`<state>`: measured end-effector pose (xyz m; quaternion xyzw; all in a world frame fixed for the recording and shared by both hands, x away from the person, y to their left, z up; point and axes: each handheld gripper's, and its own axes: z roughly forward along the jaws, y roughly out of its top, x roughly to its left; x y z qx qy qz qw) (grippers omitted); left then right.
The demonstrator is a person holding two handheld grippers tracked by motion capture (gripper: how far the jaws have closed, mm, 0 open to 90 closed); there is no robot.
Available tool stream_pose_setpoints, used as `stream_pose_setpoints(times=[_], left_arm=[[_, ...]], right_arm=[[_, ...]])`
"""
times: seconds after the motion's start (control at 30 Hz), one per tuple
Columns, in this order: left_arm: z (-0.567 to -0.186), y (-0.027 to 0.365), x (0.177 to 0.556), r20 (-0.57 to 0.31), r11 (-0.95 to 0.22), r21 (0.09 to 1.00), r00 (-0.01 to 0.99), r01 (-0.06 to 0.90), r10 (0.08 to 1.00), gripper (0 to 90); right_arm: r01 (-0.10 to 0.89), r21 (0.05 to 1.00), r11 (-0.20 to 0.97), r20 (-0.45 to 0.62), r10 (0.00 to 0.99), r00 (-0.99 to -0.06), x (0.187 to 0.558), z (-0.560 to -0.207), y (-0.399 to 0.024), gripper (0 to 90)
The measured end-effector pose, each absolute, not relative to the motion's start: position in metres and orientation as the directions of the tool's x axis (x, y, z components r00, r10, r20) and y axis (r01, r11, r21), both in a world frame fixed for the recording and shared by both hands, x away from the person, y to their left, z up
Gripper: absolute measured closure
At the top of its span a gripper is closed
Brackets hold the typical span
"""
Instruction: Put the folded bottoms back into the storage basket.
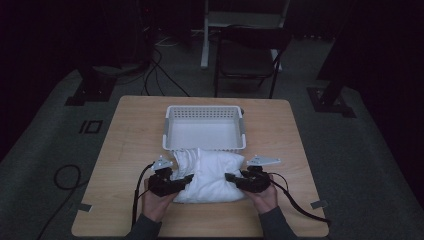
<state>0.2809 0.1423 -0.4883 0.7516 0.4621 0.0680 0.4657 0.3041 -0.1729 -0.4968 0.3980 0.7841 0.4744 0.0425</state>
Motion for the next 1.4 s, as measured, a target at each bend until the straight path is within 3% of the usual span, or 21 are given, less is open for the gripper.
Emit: stream_pose_setpoints(times=[1.4], left_arm=[[-0.456, 0.145, 0.282, -0.314, -0.11, 0.798, 0.566, 0.592, 0.762, 52.4]], right_arm=[[0.531, 0.818, 0.223, 0.27, 0.666, -0.695, 0.306, -0.468, -0.17, 67.2]])
